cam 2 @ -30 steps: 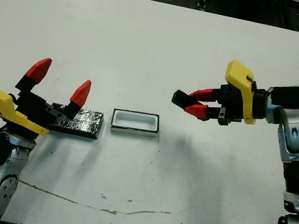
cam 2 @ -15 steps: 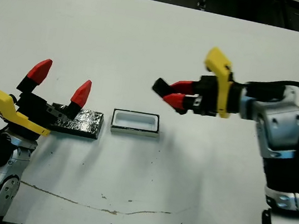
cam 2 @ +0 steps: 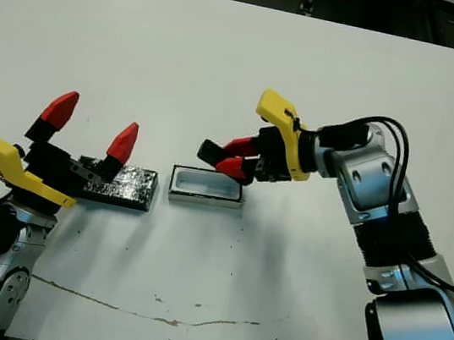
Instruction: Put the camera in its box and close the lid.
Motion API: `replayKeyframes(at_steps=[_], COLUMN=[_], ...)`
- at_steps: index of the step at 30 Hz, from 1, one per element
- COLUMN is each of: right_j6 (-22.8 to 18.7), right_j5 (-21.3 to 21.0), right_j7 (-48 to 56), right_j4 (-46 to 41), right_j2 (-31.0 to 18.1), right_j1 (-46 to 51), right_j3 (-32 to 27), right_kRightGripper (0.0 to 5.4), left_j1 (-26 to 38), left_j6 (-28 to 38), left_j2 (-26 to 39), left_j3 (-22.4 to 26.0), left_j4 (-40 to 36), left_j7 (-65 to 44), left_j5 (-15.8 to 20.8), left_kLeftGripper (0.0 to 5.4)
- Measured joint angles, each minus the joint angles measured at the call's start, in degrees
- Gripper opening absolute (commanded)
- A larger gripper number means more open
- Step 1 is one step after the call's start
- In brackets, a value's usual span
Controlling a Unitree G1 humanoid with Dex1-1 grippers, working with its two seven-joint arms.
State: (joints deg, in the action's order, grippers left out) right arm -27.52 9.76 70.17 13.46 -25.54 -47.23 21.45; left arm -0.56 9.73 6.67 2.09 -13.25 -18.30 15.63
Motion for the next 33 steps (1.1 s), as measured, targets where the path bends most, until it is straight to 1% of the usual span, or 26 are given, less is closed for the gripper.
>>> replayKeyframes(at_steps=[2,4,9,17,25,31,33], right_j6=[1.7,1.8,-0.7,-5.4,-5.3,-4.6,-3.7], right_j5=[-0.3,-0.6,-1.0,-1.0,-1.0,-1.1,-1.0], right_j7=[0.3,0.4,0.4,0.3,0.1,0.1,0.4], right_j4=[0.4,0.7,0.3,-3.2,-3.7,-3.7,-3.5], right_j2=[0.8,1.2,1.6,2.8,4.3,5.2,5.3], right_j1=[-0.1,-0.3,-1.9,-3.0,-3.1,-2.9,-2.7], right_j3=[0.0,0.3,0.6,1.2,1.3,1.7,1.9], right_kRightGripper=[1.67,1.67,1.67,1.67,1.67,1.67,1.67], left_j1=[0.0,0.0,0.0,0.0,0.0,0.0,0.0], left_j6=[0.0,0.0,0.0,-0.1,0.0,0.0,0.0], left_j2=[0.0,-0.1,-0.1,-0.1,-0.2,-0.2,-0.2], left_j3=[0.0,0.0,0.0,0.0,0.0,0.0,0.0], left_j4=[0.0,0.0,-0.1,-0.1,-0.1,-0.1,-0.1], left_j7=[0.0,0.1,0.3,0.3,0.5,0.5,0.5], left_j5=[-0.1,-0.2,-0.3,-0.3,-0.3,-0.3,-0.3], left_kLeftGripper=[5.4,5.4,5.4,5.4,5.4,5.4,5.4])
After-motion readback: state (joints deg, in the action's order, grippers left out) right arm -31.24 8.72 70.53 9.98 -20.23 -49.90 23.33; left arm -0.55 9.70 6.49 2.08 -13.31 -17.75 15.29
